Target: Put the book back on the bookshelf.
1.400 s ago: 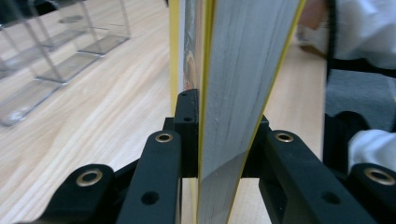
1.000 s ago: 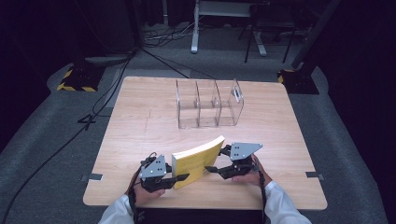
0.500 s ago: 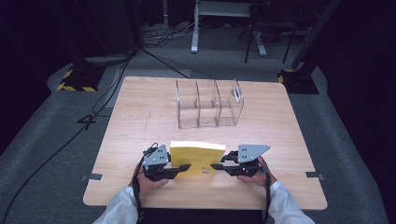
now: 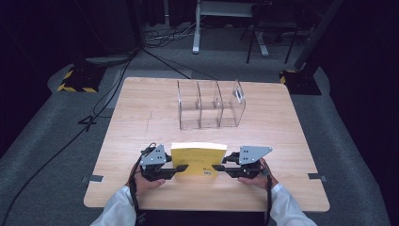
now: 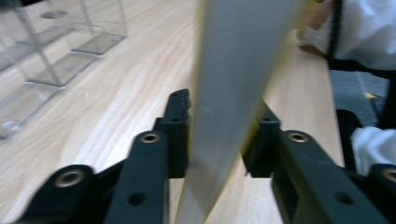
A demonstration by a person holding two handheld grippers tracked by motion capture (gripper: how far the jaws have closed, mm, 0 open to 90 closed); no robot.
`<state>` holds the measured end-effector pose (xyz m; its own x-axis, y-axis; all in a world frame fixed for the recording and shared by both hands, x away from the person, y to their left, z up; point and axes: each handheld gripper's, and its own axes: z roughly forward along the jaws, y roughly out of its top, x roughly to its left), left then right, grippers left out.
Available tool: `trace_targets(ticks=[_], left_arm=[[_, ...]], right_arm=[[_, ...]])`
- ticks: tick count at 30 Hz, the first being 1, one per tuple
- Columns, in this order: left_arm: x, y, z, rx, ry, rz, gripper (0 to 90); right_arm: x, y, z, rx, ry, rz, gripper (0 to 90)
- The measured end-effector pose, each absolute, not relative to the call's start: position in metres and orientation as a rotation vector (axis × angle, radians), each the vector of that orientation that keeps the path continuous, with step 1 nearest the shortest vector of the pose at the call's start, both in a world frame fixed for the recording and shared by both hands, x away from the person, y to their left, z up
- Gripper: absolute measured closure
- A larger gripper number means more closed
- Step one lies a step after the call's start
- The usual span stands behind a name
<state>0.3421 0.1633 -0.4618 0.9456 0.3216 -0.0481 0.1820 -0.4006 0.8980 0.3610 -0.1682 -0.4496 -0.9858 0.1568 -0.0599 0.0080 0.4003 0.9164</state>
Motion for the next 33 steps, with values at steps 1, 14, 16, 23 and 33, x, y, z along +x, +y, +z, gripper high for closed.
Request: trace_targets(ticks=[1,14,16,23,33], left_arm=[[0.342,0.163,-0.462,1.998,0.349,0.157,71.4],[0.351,0.16,-0.461,1.998,0.302,0.095,74.7],[0.352,0.156,-0.46,2.001,0.294,0.106,74.2],[0.361,0.141,-0.458,2.001,0.264,0.1,71.0],[0.364,0.135,-0.458,1.998,0.299,0.119,64.4]], right_arm=[[0.362,-0.167,-0.449,0.14,2.524,1.645,66.0],[0.373,-0.154,-0.453,0.125,2.569,1.645,69.2],[0.375,-0.156,-0.454,0.14,2.558,1.665,72.2],[0.367,-0.162,-0.45,0.127,2.534,1.595,75.4],[0.362,-0.166,-0.451,0.185,2.505,1.581,76.0]])
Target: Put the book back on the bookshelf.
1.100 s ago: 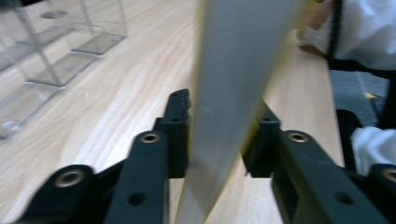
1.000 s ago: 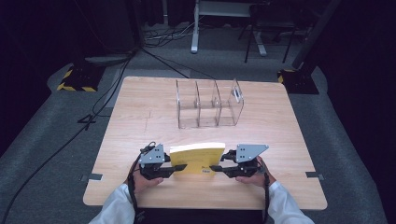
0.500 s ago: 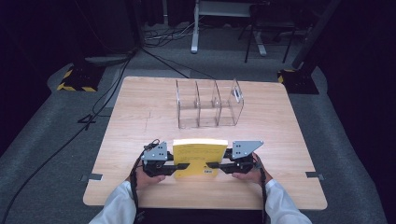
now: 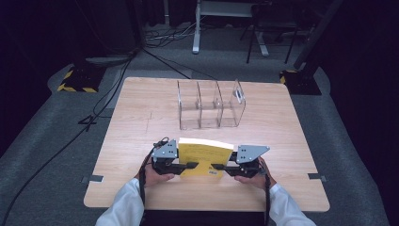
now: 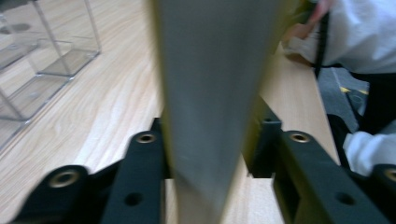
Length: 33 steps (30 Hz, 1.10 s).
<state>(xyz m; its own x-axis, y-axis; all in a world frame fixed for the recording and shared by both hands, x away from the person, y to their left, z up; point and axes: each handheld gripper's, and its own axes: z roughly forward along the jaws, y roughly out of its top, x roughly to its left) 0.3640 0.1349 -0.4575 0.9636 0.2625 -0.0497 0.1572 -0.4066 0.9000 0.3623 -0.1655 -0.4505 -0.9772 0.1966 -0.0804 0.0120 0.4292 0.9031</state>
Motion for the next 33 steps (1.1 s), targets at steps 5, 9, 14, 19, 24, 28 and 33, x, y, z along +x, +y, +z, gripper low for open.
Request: trace_targets(ticks=[5,9,14,19,24,28,33], left_arm=[[0.363,0.142,-0.456,1.987,0.368,0.145,52.6],[0.36,0.155,-0.457,1.993,0.436,0.182,46.5],[0.356,0.171,-0.46,2.032,0.51,0.244,40.1],[0.35,0.184,-0.464,2.078,0.589,0.31,34.3],[0.344,0.195,-0.471,2.139,0.652,0.345,27.6],[0.338,0.206,-0.476,2.154,0.704,0.353,23.8],[0.334,0.22,-0.481,2.148,0.769,0.344,19.8]], right_arm=[[0.356,-0.168,-0.449,0.186,2.487,1.532,76.3],[0.357,-0.18,-0.449,0.239,2.465,1.517,76.3],[0.361,-0.202,-0.449,0.351,2.42,1.488,76.4],[0.362,-0.22,-0.449,0.455,2.372,1.45,76.3],[0.364,-0.231,-0.45,0.504,2.341,1.437,76.2],[0.366,-0.238,-0.449,0.552,2.314,1.416,76.3],[0.367,-0.246,-0.45,0.601,2.286,1.4,76.3]])
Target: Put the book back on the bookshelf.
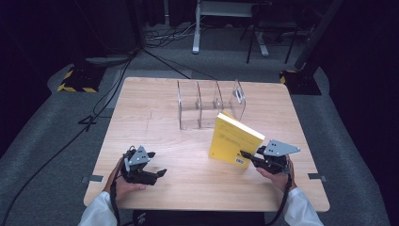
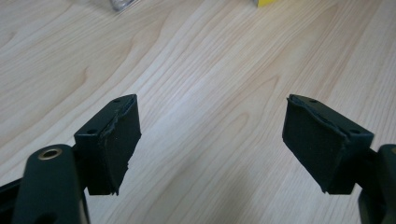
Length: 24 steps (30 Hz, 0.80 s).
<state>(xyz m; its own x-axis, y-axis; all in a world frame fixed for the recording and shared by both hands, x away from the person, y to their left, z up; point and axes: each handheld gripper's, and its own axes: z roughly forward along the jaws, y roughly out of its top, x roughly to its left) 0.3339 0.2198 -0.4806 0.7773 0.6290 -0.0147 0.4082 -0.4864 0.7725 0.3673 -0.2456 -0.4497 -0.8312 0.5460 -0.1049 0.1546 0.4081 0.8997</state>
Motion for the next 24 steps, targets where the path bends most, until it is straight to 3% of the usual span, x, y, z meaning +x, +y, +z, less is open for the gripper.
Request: trace_targets(ticks=[24], left_arm=[[0.326,0.229,-0.504,2.231,0.9,0.376,15.6]], right_arm=[[0.375,-0.272,-0.45,0.755,2.171,1.382,76.6]])
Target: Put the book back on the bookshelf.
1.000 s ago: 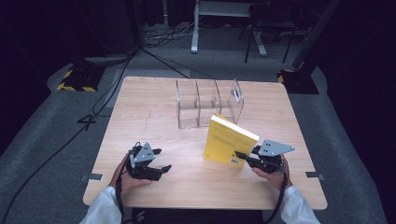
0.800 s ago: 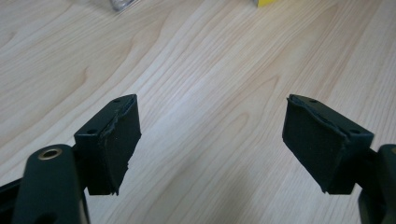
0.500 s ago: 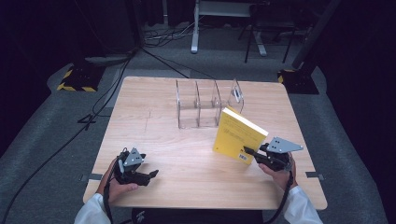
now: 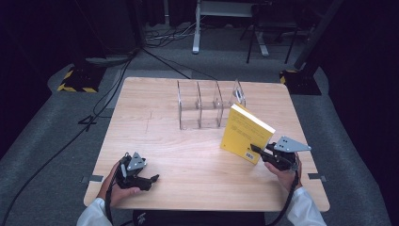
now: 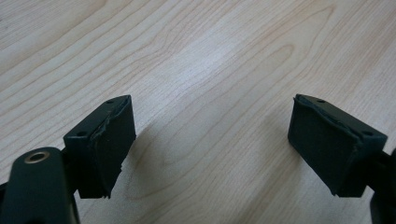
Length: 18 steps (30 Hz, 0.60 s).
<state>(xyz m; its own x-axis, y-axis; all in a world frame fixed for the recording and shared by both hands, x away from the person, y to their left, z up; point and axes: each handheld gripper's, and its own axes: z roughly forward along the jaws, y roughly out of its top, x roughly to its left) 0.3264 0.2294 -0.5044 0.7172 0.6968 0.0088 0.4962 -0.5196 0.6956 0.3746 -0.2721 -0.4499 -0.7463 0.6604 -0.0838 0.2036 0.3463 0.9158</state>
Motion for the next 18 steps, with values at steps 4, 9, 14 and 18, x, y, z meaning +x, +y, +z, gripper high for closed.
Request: trace_targets(ticks=[4,9,14,18], left_arm=[[0.3291,0.2302,-0.5044,2.234,0.913,0.357,15.1],[0.3287,0.2294,-0.5049,2.223,0.928,0.348,14.8],[0.3289,0.2294,-0.5048,2.223,0.93,0.348,14.8],[0.3291,0.2295,-0.5049,2.224,0.927,0.346,14.8]], right_arm=[[0.3753,-0.2731,-0.4495,0.753,2.162,1.38,76.7],[0.3755,-0.2733,-0.4488,0.759,2.158,1.372,76.7],[0.3762,-0.272,-0.4479,0.761,2.146,1.366,76.7],[0.3767,-0.2711,-0.4477,0.767,2.127,1.356,76.8]])
